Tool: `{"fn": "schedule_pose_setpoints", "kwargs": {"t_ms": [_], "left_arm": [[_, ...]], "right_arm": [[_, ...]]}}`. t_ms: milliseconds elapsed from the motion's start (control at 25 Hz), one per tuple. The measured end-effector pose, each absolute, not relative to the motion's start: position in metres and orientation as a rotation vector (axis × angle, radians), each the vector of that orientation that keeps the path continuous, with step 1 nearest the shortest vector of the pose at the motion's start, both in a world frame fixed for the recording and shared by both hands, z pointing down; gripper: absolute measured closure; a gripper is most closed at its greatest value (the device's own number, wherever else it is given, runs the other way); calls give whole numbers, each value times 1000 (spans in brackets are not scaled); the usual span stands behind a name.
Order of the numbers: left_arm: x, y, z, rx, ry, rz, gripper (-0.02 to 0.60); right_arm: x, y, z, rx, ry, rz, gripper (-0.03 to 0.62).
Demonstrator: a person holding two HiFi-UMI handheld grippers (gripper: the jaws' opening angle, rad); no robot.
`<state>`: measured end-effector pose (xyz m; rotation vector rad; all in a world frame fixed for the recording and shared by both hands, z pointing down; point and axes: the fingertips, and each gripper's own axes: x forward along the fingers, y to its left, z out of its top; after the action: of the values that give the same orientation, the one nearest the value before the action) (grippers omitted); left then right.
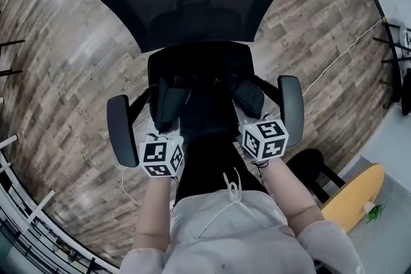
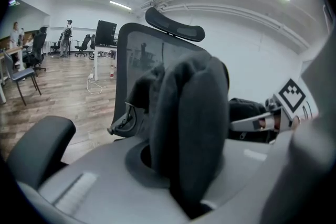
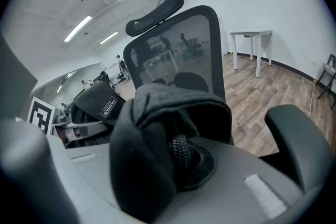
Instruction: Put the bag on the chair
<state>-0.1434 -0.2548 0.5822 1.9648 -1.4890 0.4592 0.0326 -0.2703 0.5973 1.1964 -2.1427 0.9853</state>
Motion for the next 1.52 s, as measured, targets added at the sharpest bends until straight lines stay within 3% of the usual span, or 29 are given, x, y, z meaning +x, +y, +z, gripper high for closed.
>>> {"fn": "schedule_pose_setpoints", "kwargs": {"t_ms": [640, 1520], "left_arm": [[-148, -255, 701, 1819, -1397, 546, 560], [-159, -226, 785, 1657, -1426, 682, 547]], "right_arm": [[37, -269, 703, 1144, -2026, 1021, 566], [43, -250, 781, 1109, -1864, 962, 531]]}}
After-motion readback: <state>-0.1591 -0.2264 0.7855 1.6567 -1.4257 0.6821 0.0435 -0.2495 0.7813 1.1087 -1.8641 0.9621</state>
